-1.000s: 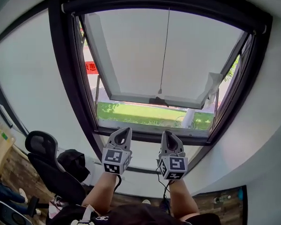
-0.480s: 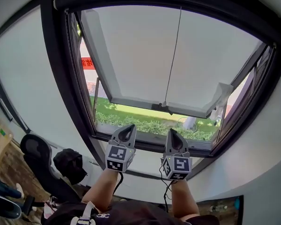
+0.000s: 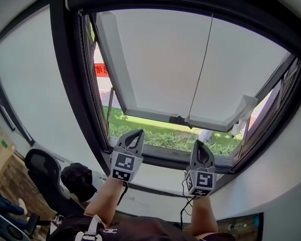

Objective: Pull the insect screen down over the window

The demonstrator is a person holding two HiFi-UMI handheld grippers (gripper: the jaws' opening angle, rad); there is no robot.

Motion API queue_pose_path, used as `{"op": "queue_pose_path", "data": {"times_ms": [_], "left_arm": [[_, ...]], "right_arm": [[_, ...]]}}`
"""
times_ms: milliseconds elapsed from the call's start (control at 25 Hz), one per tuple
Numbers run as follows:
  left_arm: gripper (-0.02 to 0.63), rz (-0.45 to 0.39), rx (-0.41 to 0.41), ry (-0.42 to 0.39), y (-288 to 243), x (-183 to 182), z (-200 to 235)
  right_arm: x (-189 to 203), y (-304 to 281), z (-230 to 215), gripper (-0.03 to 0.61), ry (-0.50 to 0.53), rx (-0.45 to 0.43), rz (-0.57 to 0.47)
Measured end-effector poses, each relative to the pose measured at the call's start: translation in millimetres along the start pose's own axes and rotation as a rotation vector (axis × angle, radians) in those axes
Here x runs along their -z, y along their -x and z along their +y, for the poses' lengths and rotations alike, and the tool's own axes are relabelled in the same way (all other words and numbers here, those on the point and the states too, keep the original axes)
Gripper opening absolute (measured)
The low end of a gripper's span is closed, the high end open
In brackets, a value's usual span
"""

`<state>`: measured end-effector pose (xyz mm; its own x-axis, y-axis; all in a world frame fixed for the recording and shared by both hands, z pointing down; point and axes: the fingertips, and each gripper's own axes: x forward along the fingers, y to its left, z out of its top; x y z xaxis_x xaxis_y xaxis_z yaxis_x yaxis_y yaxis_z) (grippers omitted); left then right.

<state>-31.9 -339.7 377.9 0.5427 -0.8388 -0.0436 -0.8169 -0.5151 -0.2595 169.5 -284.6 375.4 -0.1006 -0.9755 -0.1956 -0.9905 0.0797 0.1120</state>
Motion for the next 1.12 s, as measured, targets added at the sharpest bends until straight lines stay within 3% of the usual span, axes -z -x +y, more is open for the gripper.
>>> {"op": "queue_pose_path", "data": {"times_ms": [120,200,240,400,520,800,1120], "left_arm": [[0.014,-0.013,-0.019,-0.163,-2,-10,11],[0.016,-0.009,-0.039,-0.314,-3,-17,15],[0.051,-0.005,-0.040,-0.391,-3,-22,15],[0.182,0.016,-0.010,-0.637,-3,-42,22],[0.187,0.004,-0.041,-0.771,0,-67,36],[0.187,-0.072,-0.128,-0.940,5,-151,73],[0.187,-0.119,-0.230,-1.046,-1,-241,109]], "right_arm": [[-11,2,-15,0.002,0.132,0.025,0.001],[-18,4,-27,0.003,0.285,0.047,0.020],[-20,5,-32,0.008,0.372,0.048,0.036],[-34,8,-49,0.143,0.638,0.008,0.093],[-59,9,-70,0.158,0.762,0.033,0.076],[-135,5,-97,0.158,1.048,0.094,0.041],[-210,-5,-121,0.158,1.161,0.148,-0.025]]}}
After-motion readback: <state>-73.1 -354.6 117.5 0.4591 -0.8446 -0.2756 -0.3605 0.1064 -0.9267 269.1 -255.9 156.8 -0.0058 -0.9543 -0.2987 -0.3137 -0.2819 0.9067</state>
